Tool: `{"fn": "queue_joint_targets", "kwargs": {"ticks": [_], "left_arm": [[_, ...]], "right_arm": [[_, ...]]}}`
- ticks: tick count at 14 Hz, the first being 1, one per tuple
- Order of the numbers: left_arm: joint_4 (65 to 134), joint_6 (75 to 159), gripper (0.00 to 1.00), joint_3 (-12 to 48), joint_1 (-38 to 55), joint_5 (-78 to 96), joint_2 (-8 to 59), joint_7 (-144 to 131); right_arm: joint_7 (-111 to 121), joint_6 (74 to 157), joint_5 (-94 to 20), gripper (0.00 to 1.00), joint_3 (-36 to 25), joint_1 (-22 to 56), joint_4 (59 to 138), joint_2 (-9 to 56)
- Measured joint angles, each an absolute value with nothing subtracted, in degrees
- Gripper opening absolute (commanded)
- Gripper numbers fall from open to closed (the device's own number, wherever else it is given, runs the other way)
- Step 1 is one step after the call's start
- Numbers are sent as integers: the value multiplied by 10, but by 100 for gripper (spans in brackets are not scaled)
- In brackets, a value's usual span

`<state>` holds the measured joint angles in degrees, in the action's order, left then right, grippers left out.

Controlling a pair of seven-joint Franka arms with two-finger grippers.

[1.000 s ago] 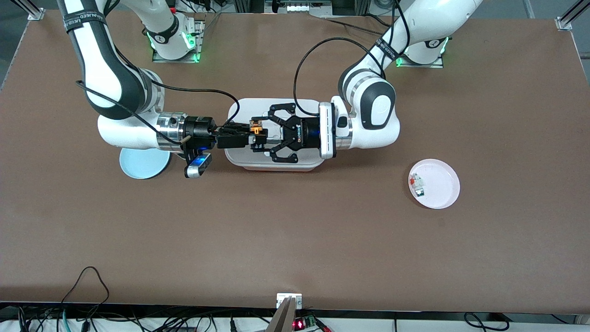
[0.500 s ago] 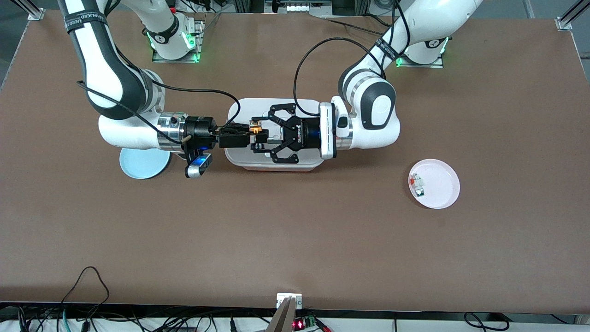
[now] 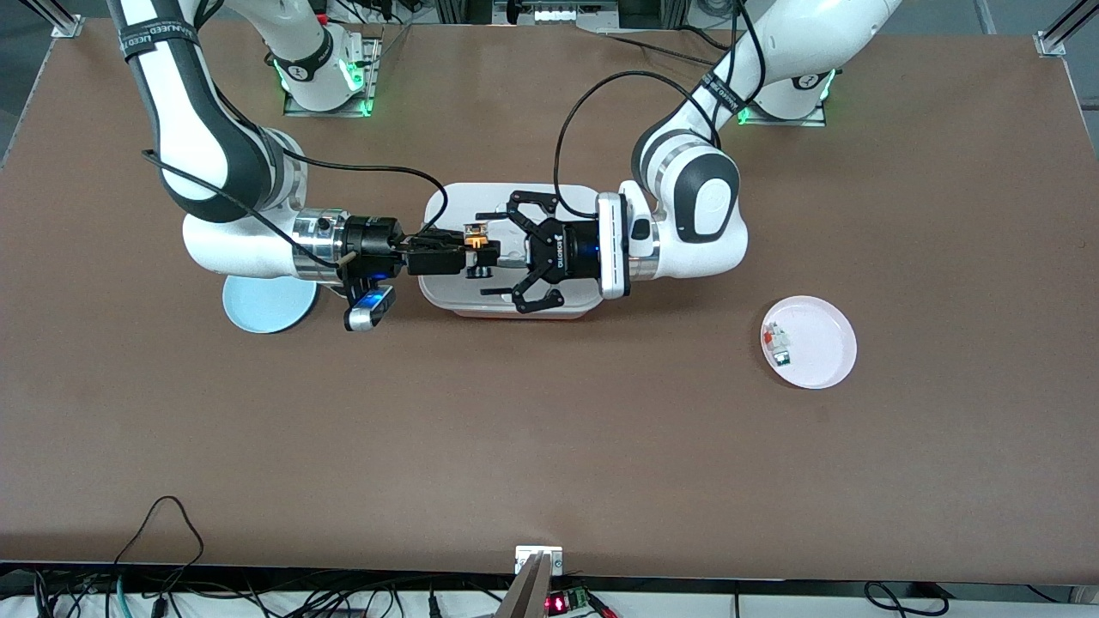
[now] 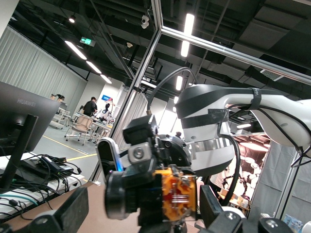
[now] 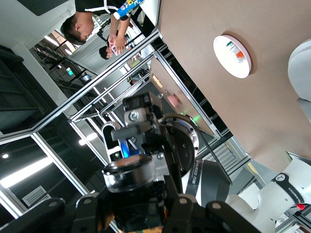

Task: Transfer orange switch to right arm and place
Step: 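Open the left gripper and withdraw it while the right gripper holds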

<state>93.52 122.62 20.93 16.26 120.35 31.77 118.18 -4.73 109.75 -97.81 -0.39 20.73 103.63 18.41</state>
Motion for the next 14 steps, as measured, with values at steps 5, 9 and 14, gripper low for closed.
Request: {"fn": "queue_joint_targets", "kwargs": {"ticks": [5, 9, 14], "left_arm": [[936, 1187, 100, 209, 116, 1083, 317, 1090], [933, 1109, 100, 209, 41, 909, 311, 948], [930, 1020, 100, 209, -13, 715, 264, 730]], "right_arm": [[-47, 1103, -977, 10, -4, 207, 1035, 185], [-46, 1102, -910, 10, -9, 202, 1030, 185], [43, 1087, -713, 8, -12, 174, 1020, 182]]}}
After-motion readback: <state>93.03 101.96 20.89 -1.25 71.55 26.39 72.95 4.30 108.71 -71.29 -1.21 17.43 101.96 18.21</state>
